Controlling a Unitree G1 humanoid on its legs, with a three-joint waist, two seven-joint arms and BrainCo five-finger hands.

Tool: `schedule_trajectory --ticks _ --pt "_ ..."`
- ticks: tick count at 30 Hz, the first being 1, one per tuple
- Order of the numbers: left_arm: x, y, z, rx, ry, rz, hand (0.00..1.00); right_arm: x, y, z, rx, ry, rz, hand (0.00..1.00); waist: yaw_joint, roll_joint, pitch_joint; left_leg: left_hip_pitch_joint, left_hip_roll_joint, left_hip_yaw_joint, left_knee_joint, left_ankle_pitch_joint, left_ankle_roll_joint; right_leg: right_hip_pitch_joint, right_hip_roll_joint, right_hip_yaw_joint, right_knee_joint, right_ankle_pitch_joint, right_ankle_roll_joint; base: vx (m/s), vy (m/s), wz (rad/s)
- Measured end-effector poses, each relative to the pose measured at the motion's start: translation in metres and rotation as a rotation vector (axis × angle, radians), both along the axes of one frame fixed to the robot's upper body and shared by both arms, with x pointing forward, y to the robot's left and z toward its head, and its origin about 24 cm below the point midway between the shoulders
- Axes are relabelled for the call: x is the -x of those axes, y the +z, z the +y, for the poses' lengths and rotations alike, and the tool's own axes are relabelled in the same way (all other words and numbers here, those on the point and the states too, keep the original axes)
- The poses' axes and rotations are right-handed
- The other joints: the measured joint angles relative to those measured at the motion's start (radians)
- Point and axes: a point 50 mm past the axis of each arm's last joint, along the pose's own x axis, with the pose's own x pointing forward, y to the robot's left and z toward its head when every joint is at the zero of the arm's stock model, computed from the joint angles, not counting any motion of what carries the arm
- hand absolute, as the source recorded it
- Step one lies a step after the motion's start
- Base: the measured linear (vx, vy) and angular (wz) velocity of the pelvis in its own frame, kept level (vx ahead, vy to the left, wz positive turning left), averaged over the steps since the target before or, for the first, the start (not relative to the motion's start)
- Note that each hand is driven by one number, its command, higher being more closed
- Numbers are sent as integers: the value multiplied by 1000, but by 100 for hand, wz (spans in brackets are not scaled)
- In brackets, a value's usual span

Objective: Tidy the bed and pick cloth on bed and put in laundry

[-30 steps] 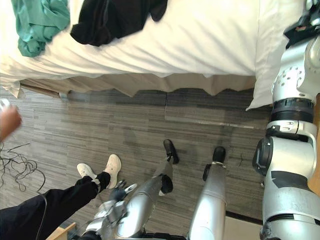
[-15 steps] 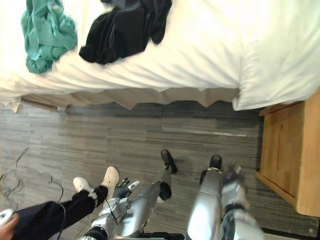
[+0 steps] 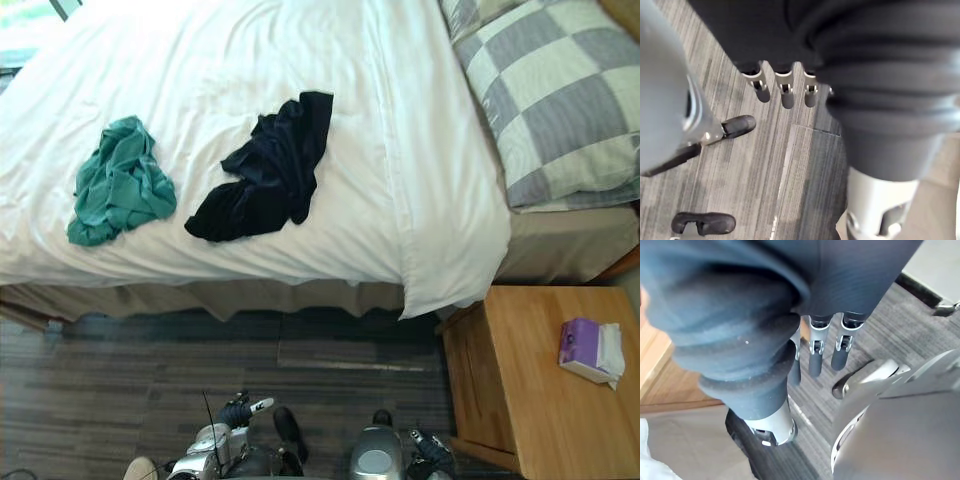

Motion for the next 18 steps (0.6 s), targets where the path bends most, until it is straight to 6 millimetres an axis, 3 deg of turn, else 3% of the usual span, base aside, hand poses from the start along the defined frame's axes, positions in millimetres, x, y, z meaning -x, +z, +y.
schedule_trajectory --ticks 5,7,10,13,16,18 --pt "10 -3 13 -40 8 36 0 3 -3 4 2 64 40 0 7 -8 -22 8 42 39 60 -35 -29 39 38 47 -80 29 -13 45 -33 -32" --pt "6 -1 18 -50 25 17 0 5 -4 2 16 106 60 0 7 -25 -16 -105 86 -4 359 -103 -64 48 16 55 -73 27 -10 28 -38 -15" --pt "5 0 16 -41 57 1 0 19 -6 -5 32 104 108 0 4 -3 -10 -177 141 -43 563 -152 -91 66 -6 64 -64 33 -7 21 38 -10" --pt "10 -1 18 -33 99 12 0 29 -7 -10 43 67 134 0 -2 16 -9 -176 207 -71 607 -224 -63 64 -19 94 -58 28 8 -7 148 -27" --pt "5 0 17 -27 103 -2 0 48 -8 -16 51 35 185 0 -7 5 -4 -198 284 -207 539 -221 -67 23 -98 108 17 -18 69 46 308 23" --pt "3 2 18 -32 104 -14 0 57 -8 -22 68 37 211 0 -6 1 -3 -214 310 -349 458 -217 -61 -14 -183 131 82 -56 151 67 497 20"
